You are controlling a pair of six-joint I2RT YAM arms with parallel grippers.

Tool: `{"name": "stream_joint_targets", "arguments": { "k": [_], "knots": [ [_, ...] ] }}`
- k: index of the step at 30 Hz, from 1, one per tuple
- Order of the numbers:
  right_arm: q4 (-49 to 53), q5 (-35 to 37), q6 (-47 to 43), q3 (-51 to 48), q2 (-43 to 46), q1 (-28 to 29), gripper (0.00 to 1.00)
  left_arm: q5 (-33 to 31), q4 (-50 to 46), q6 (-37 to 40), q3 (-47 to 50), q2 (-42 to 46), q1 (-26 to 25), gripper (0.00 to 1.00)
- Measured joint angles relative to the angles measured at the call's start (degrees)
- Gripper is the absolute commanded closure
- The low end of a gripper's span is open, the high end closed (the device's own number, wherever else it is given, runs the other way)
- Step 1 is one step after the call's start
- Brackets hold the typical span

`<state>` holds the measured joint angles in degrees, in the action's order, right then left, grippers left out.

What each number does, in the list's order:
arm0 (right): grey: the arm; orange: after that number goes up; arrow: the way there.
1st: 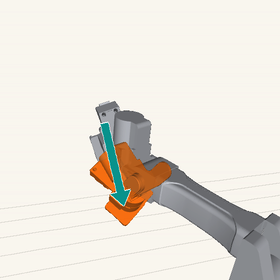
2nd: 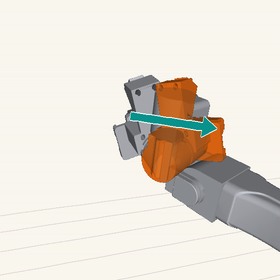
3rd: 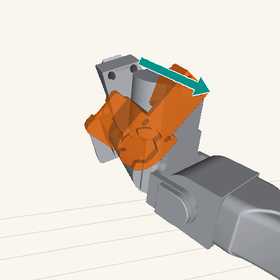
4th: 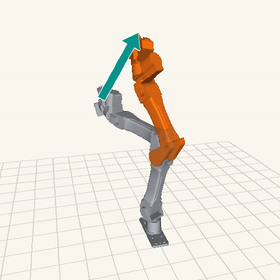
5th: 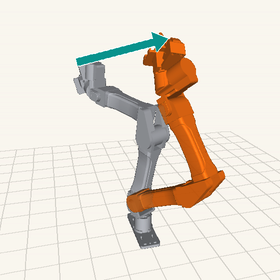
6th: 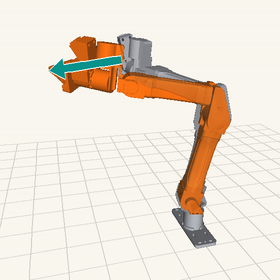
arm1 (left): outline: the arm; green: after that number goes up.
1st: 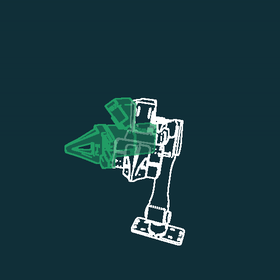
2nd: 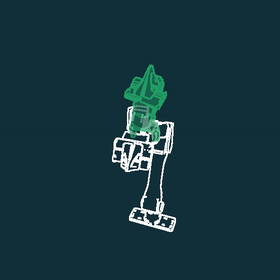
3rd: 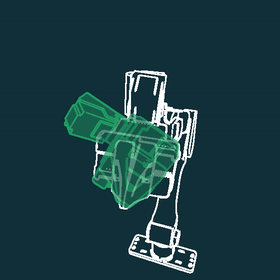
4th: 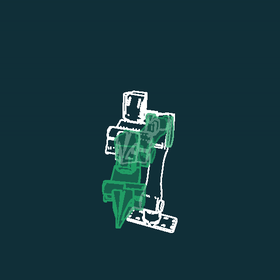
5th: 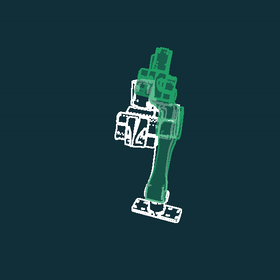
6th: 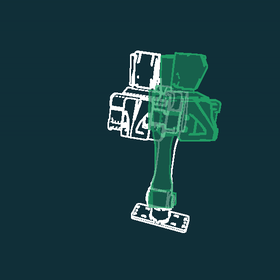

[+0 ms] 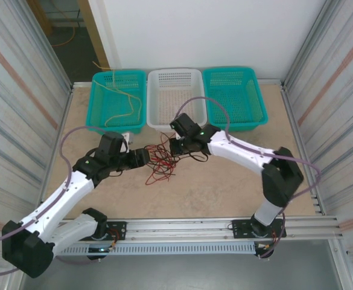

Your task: Untangle the cables

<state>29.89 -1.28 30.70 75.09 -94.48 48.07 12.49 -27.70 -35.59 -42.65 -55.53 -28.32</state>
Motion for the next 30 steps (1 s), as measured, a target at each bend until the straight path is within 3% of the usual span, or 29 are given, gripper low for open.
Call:
{"name": "stream_joint_targets", "arguments": {
  "k": [13,22,26,30],
  "knots": [
    [3.7,7.4,-3.2,0.2,20.9,1.4,1.00,-0.2,5.5,3.1,-8.7,-12.6,-14.2,0.36],
    [4.0,7.3,-3.8,5.7,25.4,1.4,1.00,-2.1,7.0,6.1,-12.7,-16.6,-17.5,0.36],
    [4.0,6.9,-4.5,8.9,27.3,1.4,1.00,-3.0,7.1,7.6,-13.6,-16.6,-17.5,0.54],
    [3.7,7.0,-4.9,11.0,28.8,1.4,1.00,-2.9,8.0,8.9,-14.1,-16.5,-17.8,0.87]
  ]
}}
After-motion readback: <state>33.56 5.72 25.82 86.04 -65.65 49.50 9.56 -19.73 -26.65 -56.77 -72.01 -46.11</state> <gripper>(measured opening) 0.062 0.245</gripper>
